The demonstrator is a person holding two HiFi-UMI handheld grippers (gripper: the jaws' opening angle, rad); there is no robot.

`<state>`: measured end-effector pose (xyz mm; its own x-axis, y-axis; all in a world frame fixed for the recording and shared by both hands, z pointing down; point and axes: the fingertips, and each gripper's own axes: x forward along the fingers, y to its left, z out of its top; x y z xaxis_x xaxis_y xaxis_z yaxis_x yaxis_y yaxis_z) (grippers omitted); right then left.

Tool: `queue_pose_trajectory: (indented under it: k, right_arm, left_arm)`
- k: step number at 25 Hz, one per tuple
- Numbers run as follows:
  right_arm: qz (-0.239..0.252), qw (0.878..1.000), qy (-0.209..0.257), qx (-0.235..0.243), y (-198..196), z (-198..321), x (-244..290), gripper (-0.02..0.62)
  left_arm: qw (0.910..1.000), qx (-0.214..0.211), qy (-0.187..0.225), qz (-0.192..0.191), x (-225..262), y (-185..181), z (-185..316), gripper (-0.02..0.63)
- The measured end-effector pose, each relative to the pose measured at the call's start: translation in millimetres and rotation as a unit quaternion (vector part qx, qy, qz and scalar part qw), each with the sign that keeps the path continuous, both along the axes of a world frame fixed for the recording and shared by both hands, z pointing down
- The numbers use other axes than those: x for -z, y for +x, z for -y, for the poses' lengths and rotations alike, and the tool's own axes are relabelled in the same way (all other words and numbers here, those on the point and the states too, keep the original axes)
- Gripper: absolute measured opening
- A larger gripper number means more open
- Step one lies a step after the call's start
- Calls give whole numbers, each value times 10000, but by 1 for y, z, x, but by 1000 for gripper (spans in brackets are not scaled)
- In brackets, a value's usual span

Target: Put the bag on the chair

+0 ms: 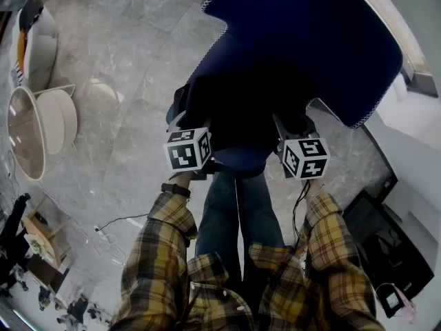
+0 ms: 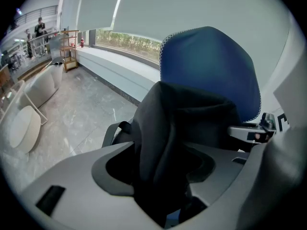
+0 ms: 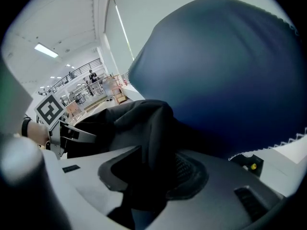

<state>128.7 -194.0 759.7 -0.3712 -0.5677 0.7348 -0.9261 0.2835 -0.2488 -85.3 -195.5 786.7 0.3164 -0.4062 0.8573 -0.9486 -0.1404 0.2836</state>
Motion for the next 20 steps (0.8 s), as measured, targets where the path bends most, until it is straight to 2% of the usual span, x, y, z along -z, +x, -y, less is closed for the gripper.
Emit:
queue_pose_trajectory:
  k: [4,10,20]
  right_arm:
    - [-105,9998,141,-44,3,2,7,183]
    - [-98,9995,180,-251,12,1,15,216]
    - [166,9976,172,-643,26,-2,38,218]
  left_arm:
    - [9999,-34,74,78,6,-4,2,278]
    - [9998,45,189,96,19,-10,2,282]
    - [9985,366,391,75,49,-22,1,282]
